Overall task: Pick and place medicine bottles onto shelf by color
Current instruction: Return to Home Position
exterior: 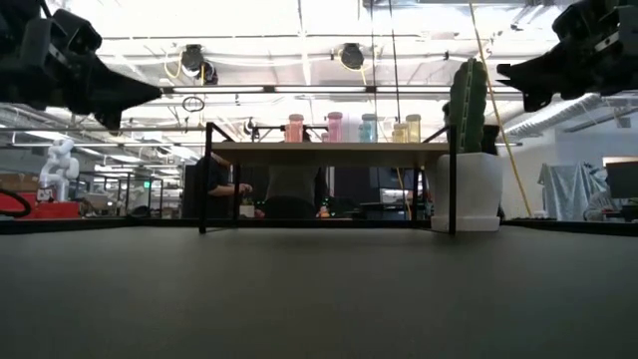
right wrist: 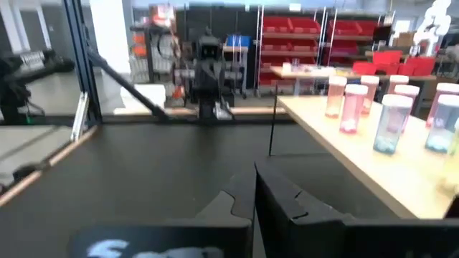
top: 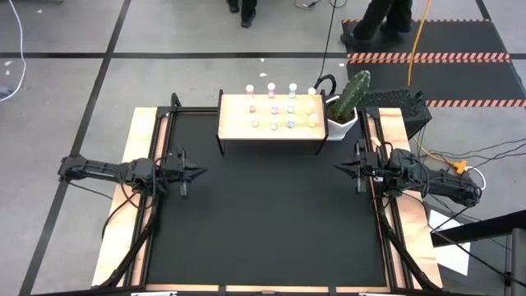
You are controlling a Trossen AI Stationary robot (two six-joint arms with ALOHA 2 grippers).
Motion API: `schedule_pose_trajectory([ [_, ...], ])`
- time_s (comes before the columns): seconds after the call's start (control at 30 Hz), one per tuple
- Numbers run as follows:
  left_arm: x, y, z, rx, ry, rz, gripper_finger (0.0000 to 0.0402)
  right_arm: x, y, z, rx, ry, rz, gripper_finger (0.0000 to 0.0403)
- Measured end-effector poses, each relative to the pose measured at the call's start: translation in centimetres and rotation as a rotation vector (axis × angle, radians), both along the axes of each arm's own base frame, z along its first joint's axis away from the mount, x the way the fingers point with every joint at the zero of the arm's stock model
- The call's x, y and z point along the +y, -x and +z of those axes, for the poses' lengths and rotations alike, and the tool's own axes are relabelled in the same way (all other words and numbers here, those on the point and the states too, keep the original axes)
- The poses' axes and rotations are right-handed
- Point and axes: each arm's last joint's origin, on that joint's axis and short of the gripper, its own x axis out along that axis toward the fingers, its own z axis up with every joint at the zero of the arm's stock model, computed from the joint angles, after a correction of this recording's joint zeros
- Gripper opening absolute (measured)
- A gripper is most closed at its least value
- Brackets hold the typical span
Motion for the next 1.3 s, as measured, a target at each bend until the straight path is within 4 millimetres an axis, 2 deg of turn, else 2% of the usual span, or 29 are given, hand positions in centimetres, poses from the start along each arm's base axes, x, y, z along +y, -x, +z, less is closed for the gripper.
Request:
schedule_pose_trajectory([
  [0.17,0.0,0.1,-0.4,0.040,0.000,-0.002,0.0010,0.0,-0.6,-1.2,-0.102,-0.034,0.034,0.0000],
  [0.3,0.0,0.1,-0.4,0.043,0.000,-0.010,0.0003,0.0,-0.6,-0.4,-0.215,-0.078,0.063,0.0000],
  [0.73,-0.2,-0.3,-1.2,0.127,0.008,-0.055,0.0009,0.0,-0.8,-1.6,-0.091,-0.108,0.056,0.0000],
  [1.0,-0.2,-0.4,-1.3,0.141,-0.017,-0.056,0.0040,0.0,-0.7,-1.5,-0.101,-0.106,0.056,0.0000],
  [1.3,-0.2,-0.4,-1.3,0.138,-0.013,-0.055,0.0042,0.0,-0.7,-1.5,-0.101,-0.106,0.056,0.0000],
])
